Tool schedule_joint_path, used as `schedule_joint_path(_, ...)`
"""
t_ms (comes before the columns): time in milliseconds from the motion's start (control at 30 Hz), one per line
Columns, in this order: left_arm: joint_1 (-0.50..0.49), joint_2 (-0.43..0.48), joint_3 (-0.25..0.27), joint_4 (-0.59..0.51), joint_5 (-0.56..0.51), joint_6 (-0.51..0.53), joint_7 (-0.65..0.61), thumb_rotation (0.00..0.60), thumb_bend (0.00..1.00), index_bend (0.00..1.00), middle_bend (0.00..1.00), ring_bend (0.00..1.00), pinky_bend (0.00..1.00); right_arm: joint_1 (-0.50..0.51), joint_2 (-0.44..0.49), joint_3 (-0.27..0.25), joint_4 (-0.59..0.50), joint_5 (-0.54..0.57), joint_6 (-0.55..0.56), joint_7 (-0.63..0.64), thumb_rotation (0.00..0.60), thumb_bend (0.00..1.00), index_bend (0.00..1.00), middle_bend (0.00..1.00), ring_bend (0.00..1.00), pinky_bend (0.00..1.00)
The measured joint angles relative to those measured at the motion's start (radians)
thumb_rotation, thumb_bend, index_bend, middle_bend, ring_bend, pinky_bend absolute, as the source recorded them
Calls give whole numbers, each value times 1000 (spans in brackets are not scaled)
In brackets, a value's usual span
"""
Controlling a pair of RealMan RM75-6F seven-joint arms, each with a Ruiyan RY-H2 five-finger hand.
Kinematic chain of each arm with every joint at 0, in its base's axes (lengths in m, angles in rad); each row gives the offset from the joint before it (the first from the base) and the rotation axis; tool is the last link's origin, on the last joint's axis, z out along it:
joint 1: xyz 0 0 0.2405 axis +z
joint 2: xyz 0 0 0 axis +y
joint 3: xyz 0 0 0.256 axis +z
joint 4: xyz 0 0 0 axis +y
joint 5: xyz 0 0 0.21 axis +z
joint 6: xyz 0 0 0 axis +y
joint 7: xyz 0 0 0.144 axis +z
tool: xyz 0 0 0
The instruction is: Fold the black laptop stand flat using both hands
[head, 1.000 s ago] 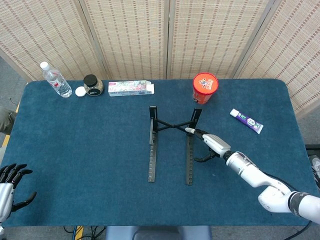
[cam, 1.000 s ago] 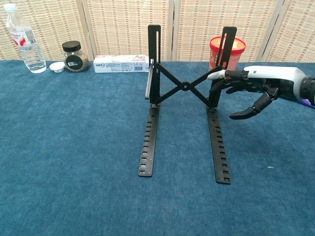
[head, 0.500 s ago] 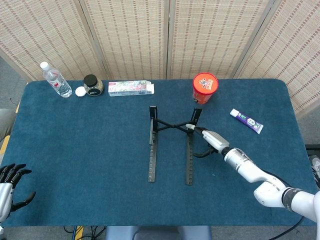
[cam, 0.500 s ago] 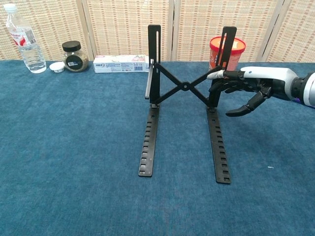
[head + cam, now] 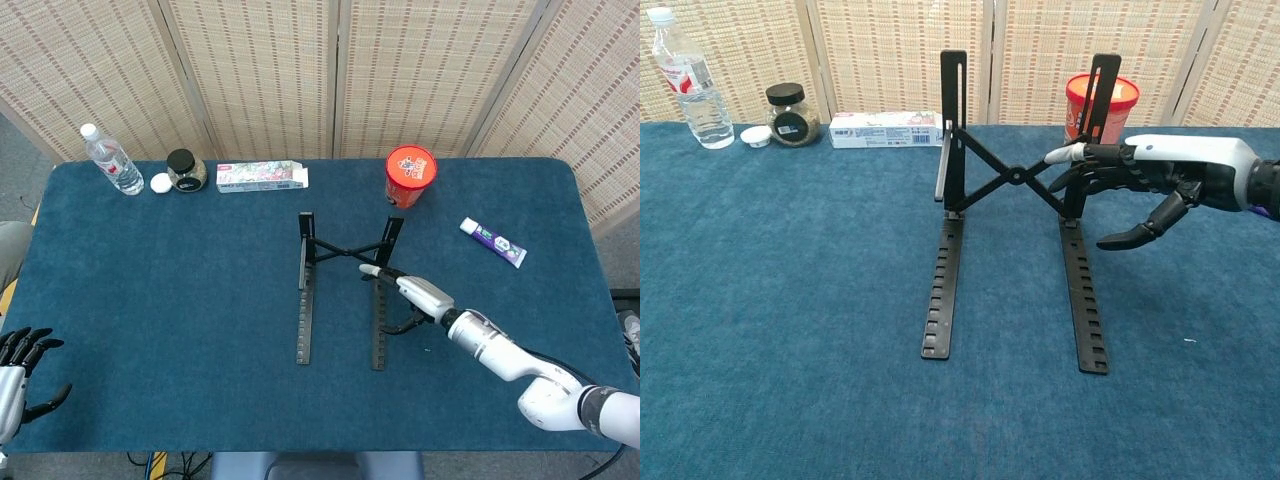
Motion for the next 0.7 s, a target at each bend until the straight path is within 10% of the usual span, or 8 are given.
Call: schedule_joint_path(700, 23, 25, 9, -35, 8, 30, 18, 600, 172, 288, 191, 113, 74, 135, -101, 92, -34, -12, 25, 47, 600, 146, 0, 178, 49, 79)
